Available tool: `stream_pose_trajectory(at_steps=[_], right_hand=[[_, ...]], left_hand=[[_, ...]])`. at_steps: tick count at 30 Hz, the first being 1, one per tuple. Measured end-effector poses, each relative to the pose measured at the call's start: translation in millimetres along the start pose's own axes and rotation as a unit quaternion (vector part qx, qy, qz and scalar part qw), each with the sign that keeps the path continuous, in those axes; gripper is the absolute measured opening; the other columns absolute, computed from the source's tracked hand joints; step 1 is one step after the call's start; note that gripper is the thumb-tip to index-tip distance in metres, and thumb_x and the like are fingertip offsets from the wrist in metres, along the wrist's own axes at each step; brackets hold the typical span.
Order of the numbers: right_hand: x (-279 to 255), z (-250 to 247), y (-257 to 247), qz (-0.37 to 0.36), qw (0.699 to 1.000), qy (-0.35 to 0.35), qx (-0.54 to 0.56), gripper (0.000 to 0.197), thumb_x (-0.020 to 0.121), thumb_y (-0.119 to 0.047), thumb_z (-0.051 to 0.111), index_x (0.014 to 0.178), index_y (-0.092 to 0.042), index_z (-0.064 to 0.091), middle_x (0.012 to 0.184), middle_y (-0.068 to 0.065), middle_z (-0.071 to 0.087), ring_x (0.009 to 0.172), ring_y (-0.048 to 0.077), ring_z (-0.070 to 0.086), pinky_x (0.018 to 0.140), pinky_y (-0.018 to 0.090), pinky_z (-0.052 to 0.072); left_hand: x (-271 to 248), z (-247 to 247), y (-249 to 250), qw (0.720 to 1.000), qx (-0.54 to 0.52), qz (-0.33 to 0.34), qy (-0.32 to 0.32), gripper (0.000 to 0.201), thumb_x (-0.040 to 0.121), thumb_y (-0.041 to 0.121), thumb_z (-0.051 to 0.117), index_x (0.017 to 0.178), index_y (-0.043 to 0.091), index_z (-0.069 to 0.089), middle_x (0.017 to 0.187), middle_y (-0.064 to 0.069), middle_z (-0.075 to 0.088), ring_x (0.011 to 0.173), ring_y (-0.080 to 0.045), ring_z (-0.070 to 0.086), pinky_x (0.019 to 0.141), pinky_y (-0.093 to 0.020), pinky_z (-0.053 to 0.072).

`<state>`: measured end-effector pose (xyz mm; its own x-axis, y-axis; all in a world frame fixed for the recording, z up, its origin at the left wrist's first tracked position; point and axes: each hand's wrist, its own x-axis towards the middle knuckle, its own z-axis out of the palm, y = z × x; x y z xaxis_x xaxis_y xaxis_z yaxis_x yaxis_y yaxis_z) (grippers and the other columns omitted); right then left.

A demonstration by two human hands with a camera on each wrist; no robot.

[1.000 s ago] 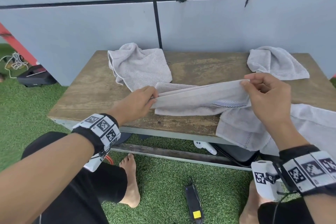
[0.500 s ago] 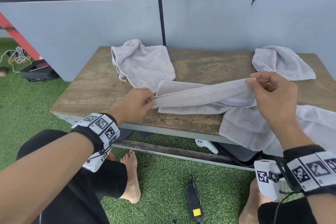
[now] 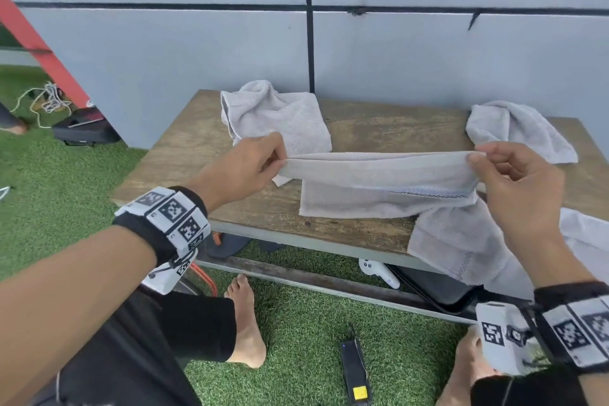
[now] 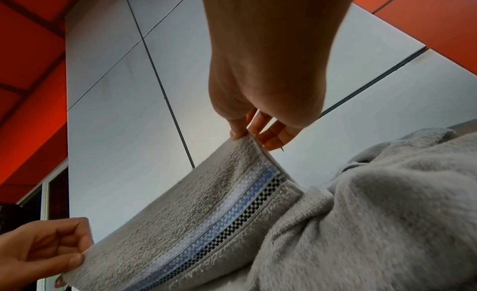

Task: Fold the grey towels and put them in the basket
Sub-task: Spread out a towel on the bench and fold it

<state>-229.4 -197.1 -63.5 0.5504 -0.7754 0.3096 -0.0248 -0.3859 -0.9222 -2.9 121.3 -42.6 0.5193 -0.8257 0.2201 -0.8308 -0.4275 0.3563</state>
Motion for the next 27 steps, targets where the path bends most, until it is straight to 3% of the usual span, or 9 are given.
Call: stream_pose_trajectory(at_steps=[1, 3, 5, 8, 12, 19, 23, 25, 27], right_hand=[[1, -2, -5, 0.001, 1.000, -0.005, -0.003, 0.008, 0.088, -0.028, 0.076, 0.094, -0.033, 0.074, 0.082, -0.012, 0.066, 0.075, 0.008, 0.058, 0.080, 0.045, 0.059], [11, -4, -18, -0.009, 0.999, -0.026, -0.028, 0.013, 0.089, -0.027, 0.075, 0.101, -0.034, 0.074, 0.092, -0.007, 0.069, 0.077, 0.010, 0.059, 0.080, 0.031, 0.058], [32, -3, -36, -0.012, 0.997, -0.043, -0.056, 0.015, 0.090, -0.029, 0.074, 0.104, -0.033, 0.074, 0.101, -0.002, 0.072, 0.077, 0.011, 0.061, 0.067, 0.015, 0.052], [75, 3, -72, -0.031, 0.997, -0.030, -0.068, 0.010, 0.086, -0.029, 0.074, 0.097, -0.030, 0.076, 0.090, -0.006, 0.071, 0.073, 0.015, 0.064, 0.075, 0.030, 0.057], [125, 8, -129, -0.064, 0.997, -0.024, -0.027, 0.006, 0.088, -0.012, 0.073, 0.094, -0.016, 0.072, 0.078, 0.001, 0.067, 0.060, 0.008, 0.067, 0.079, 0.035, 0.062], [117, -8, -173, -0.108, 0.994, -0.027, 0.004, 0.010, 0.088, -0.011, 0.073, 0.087, -0.021, 0.070, 0.089, 0.010, 0.069, 0.072, 0.016, 0.071, 0.081, 0.032, 0.061], [63, -22, -144, -0.060, 0.988, -0.101, -0.102, 0.010, 0.091, -0.010, 0.071, 0.099, -0.014, 0.071, 0.103, 0.016, 0.073, 0.083, 0.018, 0.065, 0.088, 0.034, 0.056], [33, -30, -124, -0.029, 0.969, -0.184, -0.163, 0.006, 0.093, -0.011, 0.070, 0.098, -0.014, 0.069, 0.100, 0.009, 0.074, 0.088, 0.015, 0.067, 0.084, 0.020, 0.049], [7, -37, -105, 0.014, 0.938, -0.286, -0.197, 0.004, 0.094, -0.012, 0.068, 0.095, -0.015, 0.068, 0.092, 0.005, 0.074, 0.089, 0.015, 0.069, 0.086, 0.016, 0.045]], left_hand=[[4, -9, 2, 1.000, 0.008, 0.003, -0.004, 0.007, 0.099, 0.011, 0.057, 0.105, 0.013, 0.058, 0.079, 0.005, 0.061, 0.067, -0.002, 0.053, 0.061, -0.022, 0.040], [15, -28, 9, 0.999, 0.043, 0.016, -0.003, 0.020, 0.100, 0.008, 0.055, 0.118, 0.006, 0.063, 0.090, -0.003, 0.067, 0.065, -0.005, 0.044, 0.069, -0.017, 0.039], [34, -53, 13, 0.995, 0.092, 0.034, 0.008, 0.017, 0.099, 0.004, 0.055, 0.108, 0.001, 0.070, 0.091, -0.009, 0.066, 0.066, -0.005, 0.041, 0.074, -0.005, 0.033], [71, -91, 11, 0.994, 0.108, -0.001, 0.030, 0.020, 0.100, 0.009, 0.052, 0.105, 0.002, 0.070, 0.098, -0.013, 0.065, 0.092, -0.031, 0.060, 0.081, -0.021, 0.037], [104, -136, 20, 0.987, 0.096, -0.025, 0.127, 0.022, 0.100, 0.009, 0.049, 0.105, -0.002, 0.068, 0.099, -0.016, 0.064, 0.089, -0.026, 0.054, 0.079, -0.022, 0.032], [85, -166, 29, 0.973, 0.044, -0.020, 0.224, 0.022, 0.102, 0.013, 0.050, 0.108, 0.001, 0.067, 0.107, -0.015, 0.066, 0.097, -0.028, 0.058, 0.082, -0.023, 0.038], [42, -148, 32, 0.987, 0.022, -0.034, 0.156, 0.017, 0.101, 0.014, 0.054, 0.101, 0.005, 0.068, 0.098, -0.006, 0.066, 0.085, -0.021, 0.056, 0.072, -0.020, 0.039], [18, -134, 28, 0.996, 0.025, -0.052, 0.066, 0.016, 0.101, 0.018, 0.056, 0.100, 0.009, 0.069, 0.098, -0.003, 0.068, 0.087, -0.020, 0.060, 0.076, -0.023, 0.044], [-5, -119, 24, 0.994, 0.051, -0.077, -0.057, 0.020, 0.099, 0.035, 0.056, 0.097, 0.021, 0.070, 0.099, 0.005, 0.069, 0.091, -0.014, 0.061, 0.088, -0.029, 0.048]])
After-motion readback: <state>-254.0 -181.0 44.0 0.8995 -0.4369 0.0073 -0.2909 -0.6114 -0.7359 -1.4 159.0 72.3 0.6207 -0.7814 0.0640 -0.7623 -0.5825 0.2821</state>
